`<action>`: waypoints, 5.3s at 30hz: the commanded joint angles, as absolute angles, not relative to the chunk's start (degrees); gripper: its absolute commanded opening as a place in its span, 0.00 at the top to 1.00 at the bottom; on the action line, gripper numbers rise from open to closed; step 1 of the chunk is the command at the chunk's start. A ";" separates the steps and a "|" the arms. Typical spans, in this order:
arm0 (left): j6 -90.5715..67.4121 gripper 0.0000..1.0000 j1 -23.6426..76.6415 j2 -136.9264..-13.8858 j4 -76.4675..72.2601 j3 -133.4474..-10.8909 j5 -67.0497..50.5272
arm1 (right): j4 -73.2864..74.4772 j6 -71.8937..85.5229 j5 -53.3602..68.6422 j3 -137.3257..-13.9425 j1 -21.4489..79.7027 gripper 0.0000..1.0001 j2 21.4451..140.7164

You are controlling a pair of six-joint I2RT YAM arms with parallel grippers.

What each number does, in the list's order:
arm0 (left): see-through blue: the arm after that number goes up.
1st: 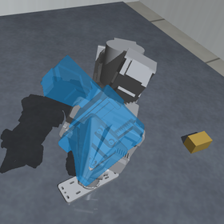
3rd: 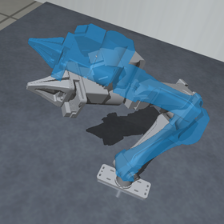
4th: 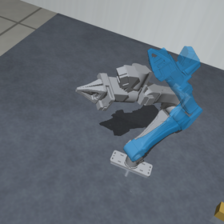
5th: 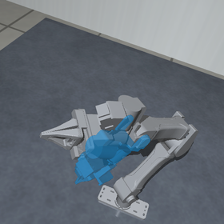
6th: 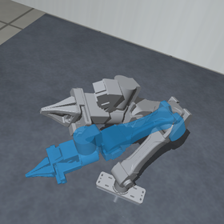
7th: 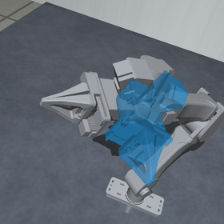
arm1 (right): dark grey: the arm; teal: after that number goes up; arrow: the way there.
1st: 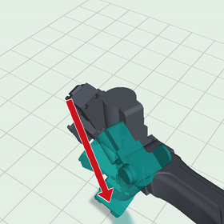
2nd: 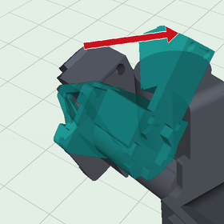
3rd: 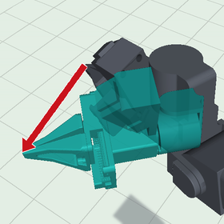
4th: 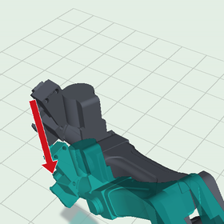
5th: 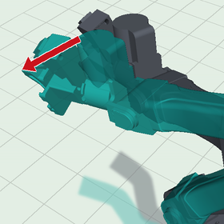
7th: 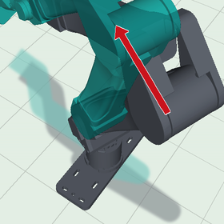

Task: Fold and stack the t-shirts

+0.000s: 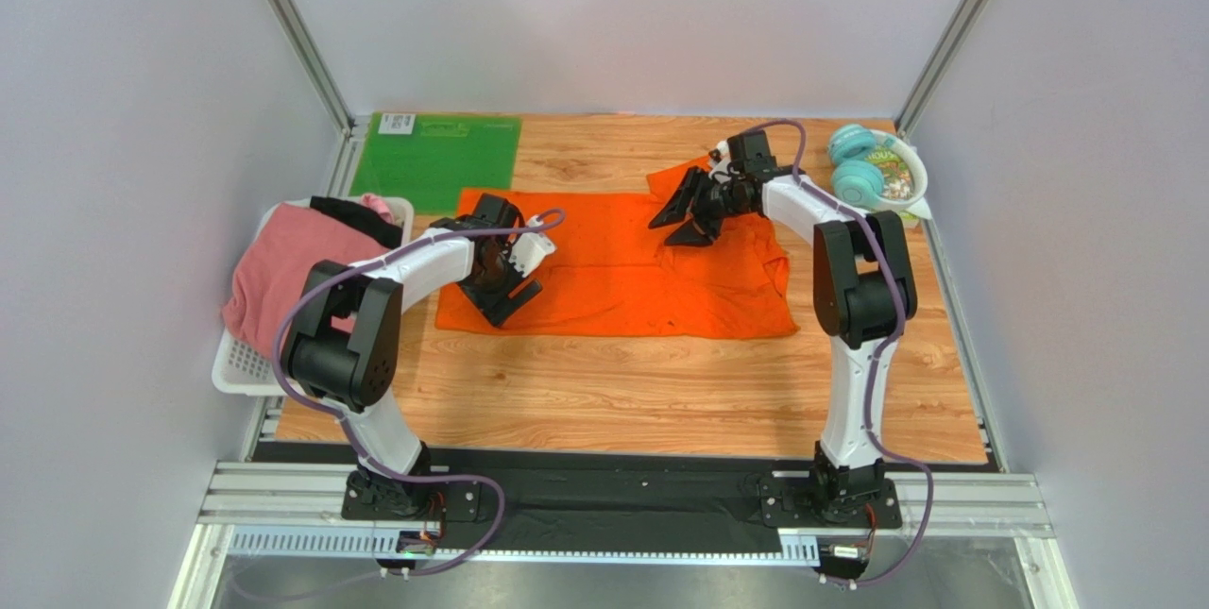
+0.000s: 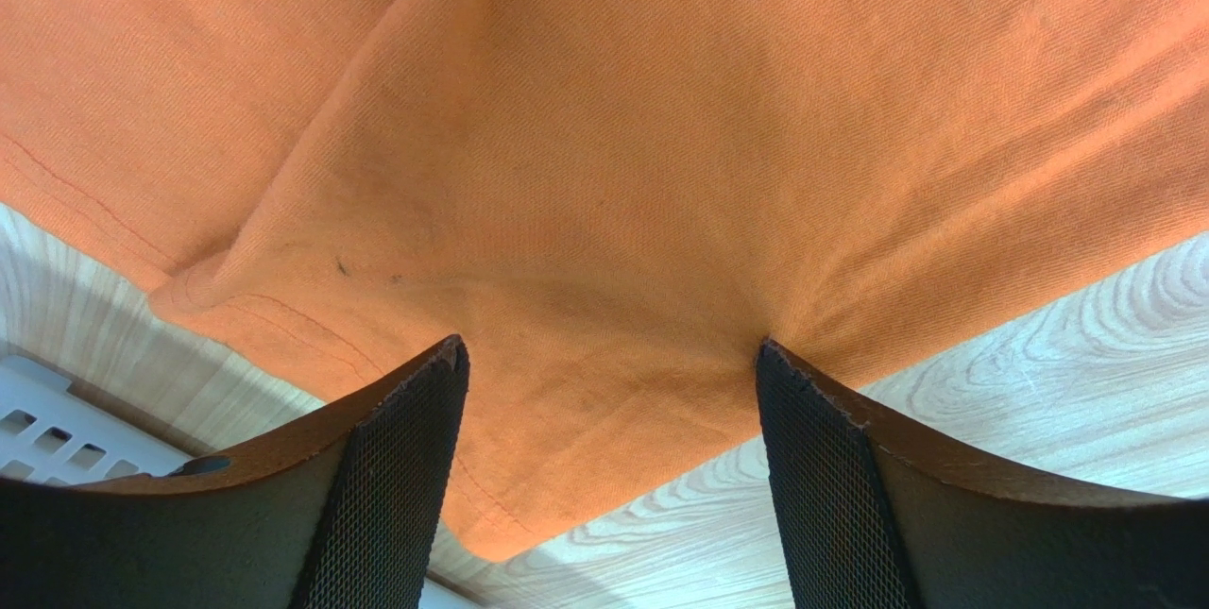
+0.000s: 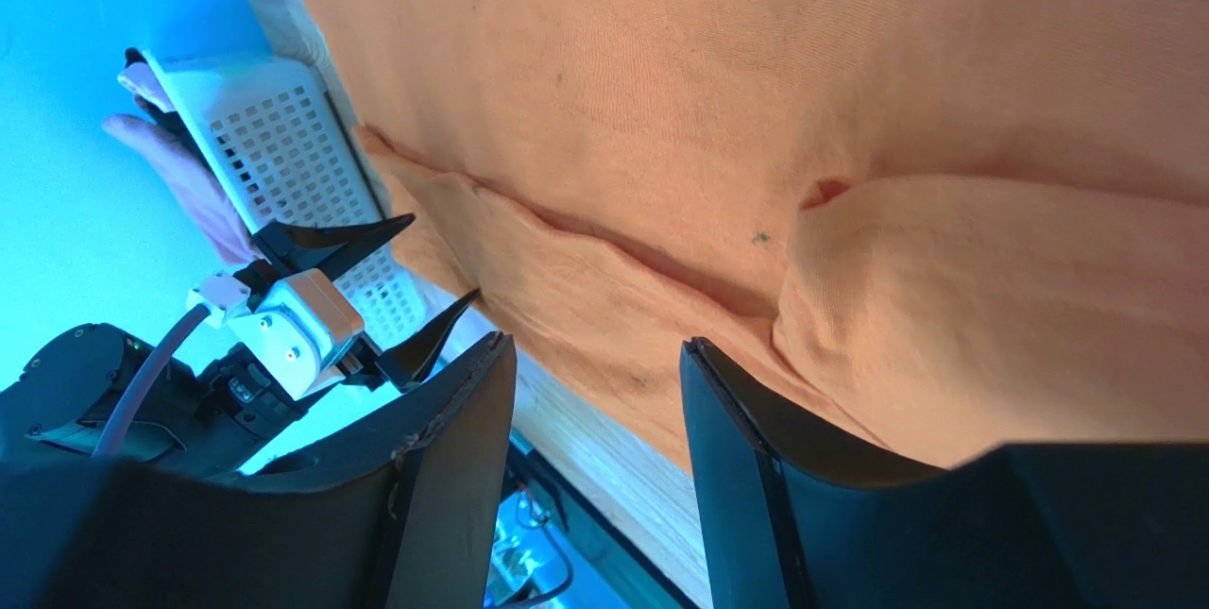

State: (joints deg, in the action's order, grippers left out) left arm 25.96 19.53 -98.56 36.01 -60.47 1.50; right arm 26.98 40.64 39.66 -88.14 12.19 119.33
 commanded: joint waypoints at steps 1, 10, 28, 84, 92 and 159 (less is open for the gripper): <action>26.28 0.20 19.86 -97.21 37.79 -59.85 0.88 | 21.01 44.38 45.35 -89.38 12.22 0.48 122.86; 26.46 0.20 19.86 -96.33 37.88 -59.33 1.14 | 26.45 41.57 42.89 -96.32 12.22 0.49 131.30; 26.19 0.20 19.86 -92.82 39.46 -58.71 0.97 | 30.59 39.02 50.81 -99.15 7.74 0.45 120.96; 26.45 0.19 19.60 -94.92 34.98 -57.67 8.44 | 36.21 32.87 22.34 -58.71 0.70 0.47 98.35; 26.54 0.19 18.02 -96.59 32.70 -55.55 7.29 | 35.51 32.96 20.05 -56.16 0.62 0.47 102.56; 22.95 0.18 14.57 -82.44 46.85 -70.32 -8.77 | 45.37 37.09 13.52 -74.79 2.81 0.43 89.37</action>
